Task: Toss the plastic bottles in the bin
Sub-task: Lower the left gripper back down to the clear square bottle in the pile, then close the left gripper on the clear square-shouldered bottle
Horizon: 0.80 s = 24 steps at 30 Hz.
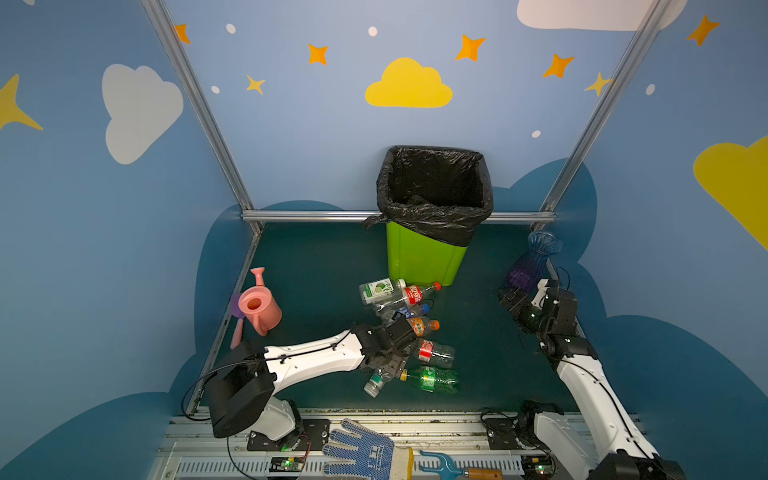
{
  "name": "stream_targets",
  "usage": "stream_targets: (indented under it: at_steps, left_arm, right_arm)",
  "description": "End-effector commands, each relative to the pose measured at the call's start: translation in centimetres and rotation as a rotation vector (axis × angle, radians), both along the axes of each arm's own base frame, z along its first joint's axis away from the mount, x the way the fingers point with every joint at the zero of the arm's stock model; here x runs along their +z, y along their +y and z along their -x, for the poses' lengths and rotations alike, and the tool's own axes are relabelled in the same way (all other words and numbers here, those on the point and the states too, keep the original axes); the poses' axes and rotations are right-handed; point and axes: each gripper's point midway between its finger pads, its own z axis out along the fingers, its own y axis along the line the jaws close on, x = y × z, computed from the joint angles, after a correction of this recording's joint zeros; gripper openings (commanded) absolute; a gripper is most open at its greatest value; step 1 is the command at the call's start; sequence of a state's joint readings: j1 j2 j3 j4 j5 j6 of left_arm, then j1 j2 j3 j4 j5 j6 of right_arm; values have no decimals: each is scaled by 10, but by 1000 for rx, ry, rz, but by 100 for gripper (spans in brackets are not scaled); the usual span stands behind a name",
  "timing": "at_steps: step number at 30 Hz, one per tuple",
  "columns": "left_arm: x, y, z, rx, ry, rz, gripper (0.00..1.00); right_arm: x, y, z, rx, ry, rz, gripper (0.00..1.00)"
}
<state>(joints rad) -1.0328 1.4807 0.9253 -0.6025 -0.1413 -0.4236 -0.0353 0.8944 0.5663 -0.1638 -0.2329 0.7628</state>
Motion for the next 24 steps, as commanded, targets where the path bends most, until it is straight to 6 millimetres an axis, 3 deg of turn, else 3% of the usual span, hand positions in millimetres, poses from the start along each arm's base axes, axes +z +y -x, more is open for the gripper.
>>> stream_targets:
  at_steps: [1, 7, 15, 24]
  left_arm:
    - [-2, -3, 5, -13, 29, 14, 83]
    - [-14, -1, 5, -11, 63, -50, 81]
    - [-26, 9, 3, 26, 91, -77, 64]
    - [-23, 57, -14, 195, 83, -117, 59]
  right_arm:
    - [-3, 1, 0, 1, 2, 3, 93]
    - [-5, 0, -2, 1, 6, 4, 93]
    - [-8, -1, -1, -5, 18, 7, 93]
    - [-10, 0, -2, -4, 24, 5, 93]
